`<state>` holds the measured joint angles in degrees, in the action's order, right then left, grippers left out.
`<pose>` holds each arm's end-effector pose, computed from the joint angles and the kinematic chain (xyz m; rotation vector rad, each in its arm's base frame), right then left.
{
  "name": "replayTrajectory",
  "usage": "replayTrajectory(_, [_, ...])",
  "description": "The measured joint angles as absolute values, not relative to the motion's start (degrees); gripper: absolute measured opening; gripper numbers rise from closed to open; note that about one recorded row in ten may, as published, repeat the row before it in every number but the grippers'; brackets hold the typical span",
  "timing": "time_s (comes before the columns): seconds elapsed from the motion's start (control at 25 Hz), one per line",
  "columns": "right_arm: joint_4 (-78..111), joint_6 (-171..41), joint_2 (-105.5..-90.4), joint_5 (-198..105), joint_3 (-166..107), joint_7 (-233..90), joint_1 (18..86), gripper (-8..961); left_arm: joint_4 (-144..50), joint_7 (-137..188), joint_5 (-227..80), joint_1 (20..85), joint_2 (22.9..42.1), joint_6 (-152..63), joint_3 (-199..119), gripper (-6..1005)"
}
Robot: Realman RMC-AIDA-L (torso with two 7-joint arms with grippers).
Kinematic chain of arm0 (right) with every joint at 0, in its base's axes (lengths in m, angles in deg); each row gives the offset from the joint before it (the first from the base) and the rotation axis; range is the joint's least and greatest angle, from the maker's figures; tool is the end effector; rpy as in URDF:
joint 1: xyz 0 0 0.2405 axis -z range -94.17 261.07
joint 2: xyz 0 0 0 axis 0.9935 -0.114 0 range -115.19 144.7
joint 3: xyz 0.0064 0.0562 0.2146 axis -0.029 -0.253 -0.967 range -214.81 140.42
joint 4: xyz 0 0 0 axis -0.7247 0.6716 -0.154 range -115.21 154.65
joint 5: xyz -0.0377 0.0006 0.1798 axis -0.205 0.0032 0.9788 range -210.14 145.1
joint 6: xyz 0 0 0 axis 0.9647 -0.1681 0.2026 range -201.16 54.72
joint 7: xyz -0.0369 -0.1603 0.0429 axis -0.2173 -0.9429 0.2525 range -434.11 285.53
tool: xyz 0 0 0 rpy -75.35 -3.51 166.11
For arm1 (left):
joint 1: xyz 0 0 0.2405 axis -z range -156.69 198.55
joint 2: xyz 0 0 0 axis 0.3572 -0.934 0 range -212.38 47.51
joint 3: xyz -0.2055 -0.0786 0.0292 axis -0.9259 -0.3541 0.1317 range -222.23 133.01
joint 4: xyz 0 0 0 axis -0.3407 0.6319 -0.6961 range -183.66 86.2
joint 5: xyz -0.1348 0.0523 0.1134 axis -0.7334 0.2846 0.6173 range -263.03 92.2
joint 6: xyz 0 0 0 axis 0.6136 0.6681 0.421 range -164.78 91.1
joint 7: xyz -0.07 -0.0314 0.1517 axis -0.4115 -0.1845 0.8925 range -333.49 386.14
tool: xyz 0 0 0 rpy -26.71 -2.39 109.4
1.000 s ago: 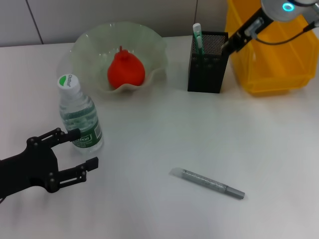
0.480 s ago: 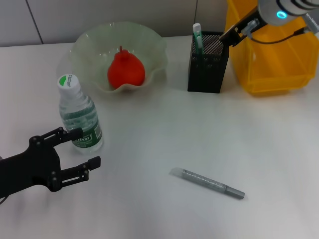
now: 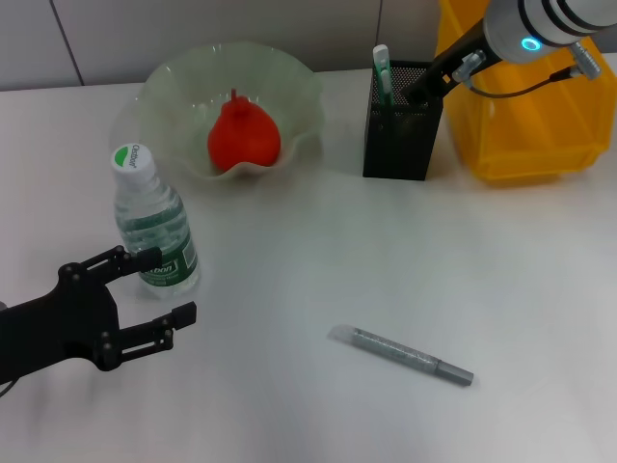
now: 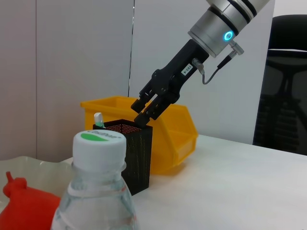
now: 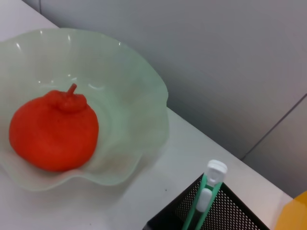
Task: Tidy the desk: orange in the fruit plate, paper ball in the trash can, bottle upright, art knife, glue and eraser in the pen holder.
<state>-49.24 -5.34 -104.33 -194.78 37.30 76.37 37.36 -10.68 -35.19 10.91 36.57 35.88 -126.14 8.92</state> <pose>0.1412 0.4117 0.0223 -2.2644 0.6743 -0.3194 -0.2384 0.2543 -0.0071 -2.6341 -0.4028 -0.7788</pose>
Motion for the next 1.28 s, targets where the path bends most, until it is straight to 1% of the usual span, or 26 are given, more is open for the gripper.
replayTrajectory(0.16, [-49.4, -5.3, -104.34, -194.8, 37.2, 76.4, 37.4, 524, -10.7, -35.1, 10.9, 36.6, 35.87, -126.1, 8.9, 815])
replayTrajectory(0.4, [-55.4, 1.4, -104.34, -194.7, 37.4, 76.3, 38.1, 726, -10.8, -35.0, 10.9, 36.6, 35.86, -126.2, 8.9, 815])
replayTrajectory(0.64, [-63.1, 15.1, -104.52, -191.2, 40.6, 76.5, 37.4, 721, -10.8, -34.9, 10.9, 36.6, 35.85, -126.7, 9.0, 814])
replayTrajectory(0.76, [-63.3, 18.9, -104.41, -188.9, 40.8, 76.4, 36.3, 719, -10.8, -34.8, 11.0, 36.6, 35.77, -127.4, 9.2, 814])
replayTrajectory(0.84, [-60.9, 23.2, -104.40, -186.6, 41.0, 75.8, 34.5, 717, -10.8, -34.9, 11.0, 36.6, 35.73, -127.5, 9.3, 814])
replayTrajectory(1.0, [-56.3, 24.6, -104.48, -185.0, 42.0, 75.1, 32.7, 714, -10.8, -35.2, 11.2, 36.6, 35.54, -128.7, 9.4, 814])
replayTrajectory(1.04, [-52.6, 24.5, -104.54, -184.2, 43.6, 74.8, 31.7, 713, -10.8, -35.2, 11.2, 36.6, 35.53, -128.8, 9.4, 814])
replayTrajectory(1.28, [-45.4, 21.2, -104.76, -180.0, 49.7, 74.7, 30.2, 708, -10.8, -35.2, 11.3, 36.3, 35.58, -128.8, 9.4, 815])
